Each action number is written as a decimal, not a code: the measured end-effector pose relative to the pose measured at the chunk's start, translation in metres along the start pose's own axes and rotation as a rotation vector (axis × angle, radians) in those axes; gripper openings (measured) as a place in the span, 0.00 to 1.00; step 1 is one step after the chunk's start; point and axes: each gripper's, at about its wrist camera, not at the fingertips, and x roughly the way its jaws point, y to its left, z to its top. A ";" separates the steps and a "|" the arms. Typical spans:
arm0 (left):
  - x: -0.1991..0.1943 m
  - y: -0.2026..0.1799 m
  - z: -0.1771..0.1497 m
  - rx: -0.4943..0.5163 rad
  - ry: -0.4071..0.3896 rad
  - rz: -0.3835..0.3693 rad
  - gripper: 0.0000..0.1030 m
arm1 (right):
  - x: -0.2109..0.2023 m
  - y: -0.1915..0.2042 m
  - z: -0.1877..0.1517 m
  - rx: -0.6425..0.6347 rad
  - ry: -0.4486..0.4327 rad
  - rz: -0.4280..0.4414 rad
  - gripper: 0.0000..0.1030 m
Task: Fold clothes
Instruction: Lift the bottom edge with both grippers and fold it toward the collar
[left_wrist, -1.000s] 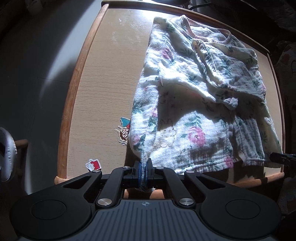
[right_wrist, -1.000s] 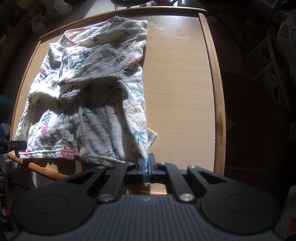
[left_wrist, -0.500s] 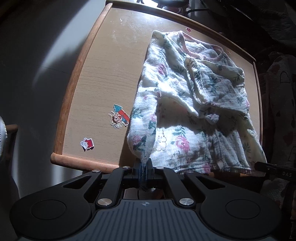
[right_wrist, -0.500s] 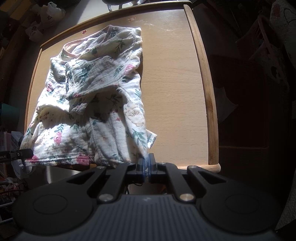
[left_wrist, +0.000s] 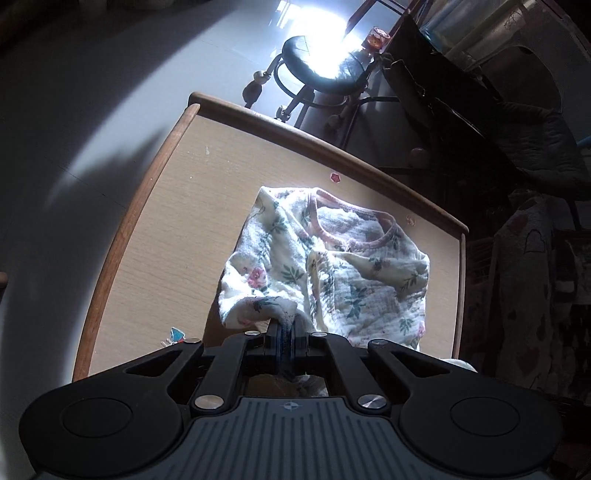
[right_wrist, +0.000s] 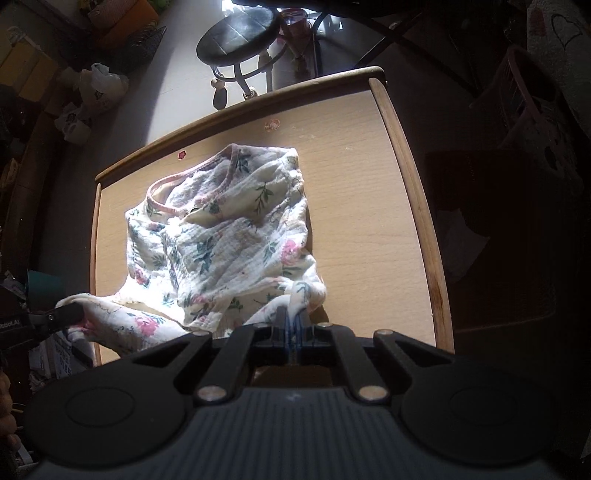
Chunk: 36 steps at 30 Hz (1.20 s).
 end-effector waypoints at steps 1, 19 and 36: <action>0.002 -0.001 0.008 -0.001 -0.009 0.000 0.03 | 0.001 0.000 0.006 0.002 -0.007 -0.001 0.04; 0.066 -0.010 0.099 -0.034 -0.043 0.066 0.04 | 0.034 -0.014 0.070 0.033 -0.048 -0.037 0.04; 0.100 0.001 0.117 -0.009 -0.004 0.155 0.09 | 0.072 -0.013 0.105 0.040 -0.009 -0.072 0.04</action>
